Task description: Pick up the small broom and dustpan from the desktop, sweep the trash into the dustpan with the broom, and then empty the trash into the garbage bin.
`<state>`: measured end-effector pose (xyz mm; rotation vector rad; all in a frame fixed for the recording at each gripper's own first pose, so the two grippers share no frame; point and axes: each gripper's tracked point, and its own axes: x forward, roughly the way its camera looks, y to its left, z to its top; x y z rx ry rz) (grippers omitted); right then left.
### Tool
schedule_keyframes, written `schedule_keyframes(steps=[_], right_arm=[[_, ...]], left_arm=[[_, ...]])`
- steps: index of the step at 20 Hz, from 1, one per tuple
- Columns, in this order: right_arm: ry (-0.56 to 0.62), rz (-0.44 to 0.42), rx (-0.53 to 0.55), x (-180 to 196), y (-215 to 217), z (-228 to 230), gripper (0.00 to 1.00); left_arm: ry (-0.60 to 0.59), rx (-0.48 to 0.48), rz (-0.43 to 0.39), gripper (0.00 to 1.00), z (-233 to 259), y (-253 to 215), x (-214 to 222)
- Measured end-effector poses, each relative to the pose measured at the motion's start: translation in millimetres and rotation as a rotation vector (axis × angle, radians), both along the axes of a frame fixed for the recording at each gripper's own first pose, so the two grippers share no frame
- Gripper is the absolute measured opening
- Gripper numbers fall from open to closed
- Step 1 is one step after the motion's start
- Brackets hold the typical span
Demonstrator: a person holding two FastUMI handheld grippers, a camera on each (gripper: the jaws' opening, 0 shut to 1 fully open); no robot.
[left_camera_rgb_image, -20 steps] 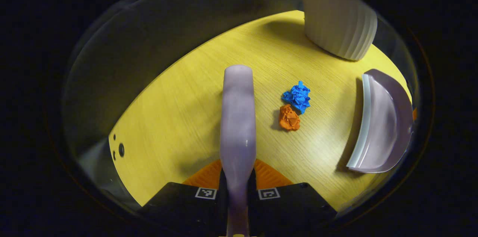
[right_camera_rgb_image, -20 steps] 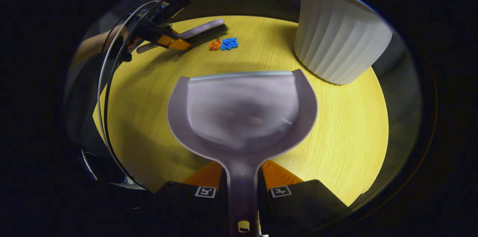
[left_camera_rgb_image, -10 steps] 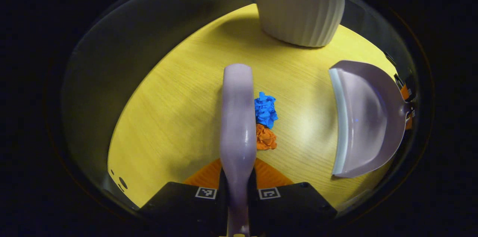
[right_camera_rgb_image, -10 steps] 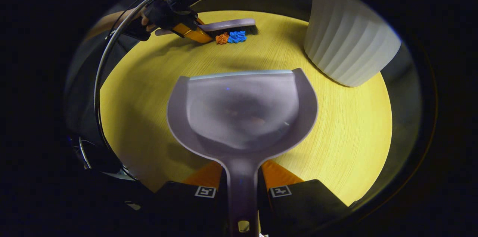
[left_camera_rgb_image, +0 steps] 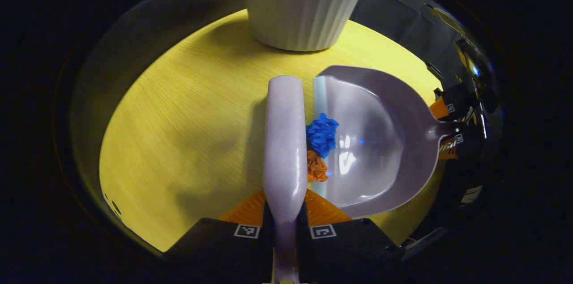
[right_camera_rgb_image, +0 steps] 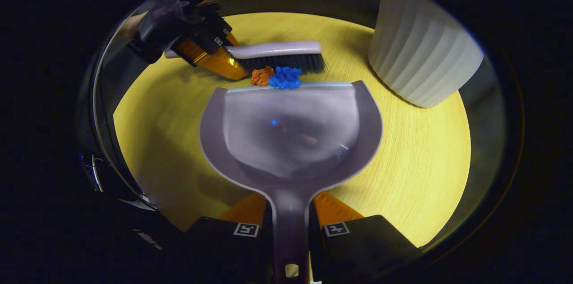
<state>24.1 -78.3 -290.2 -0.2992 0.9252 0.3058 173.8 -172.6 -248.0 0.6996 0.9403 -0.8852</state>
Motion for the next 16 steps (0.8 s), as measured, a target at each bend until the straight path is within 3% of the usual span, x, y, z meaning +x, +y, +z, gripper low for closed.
schedule_keyframes(steps=[1, 3, 6, 7, 12, 16], right_arm=[[-0.003, 0.002, 0.001, 0, 0, 0, 0.38], [-0.006, 0.003, 0.005, 0, 0, 0, 0.38], [-0.014, 0.007, 0.009, 0, -1, -1, 0.38], [-0.016, 0.008, 0.009, 0, -1, -1, 0.37], [-0.041, -0.016, 0.008, 3, -3, -2, 0.37], [-0.061, -0.058, 0.027, -3, -14, 10, 0.37]], left_arm=[[0.019, -0.011, 0.0, 0.23, -1, -3, -8], [0.061, -0.039, 0.016, 0.29, -1, -10, -24], [0.115, -0.09, 0.056, 0.23, -1, -19, -46], [0.105, -0.108, 0.071, 0.27, 0, -20, -48], [0.02, -0.234, 0.197, 0.26, 25, -17, -47], [-0.048, -0.299, 0.302, 0.26, 28, 14, -42]])
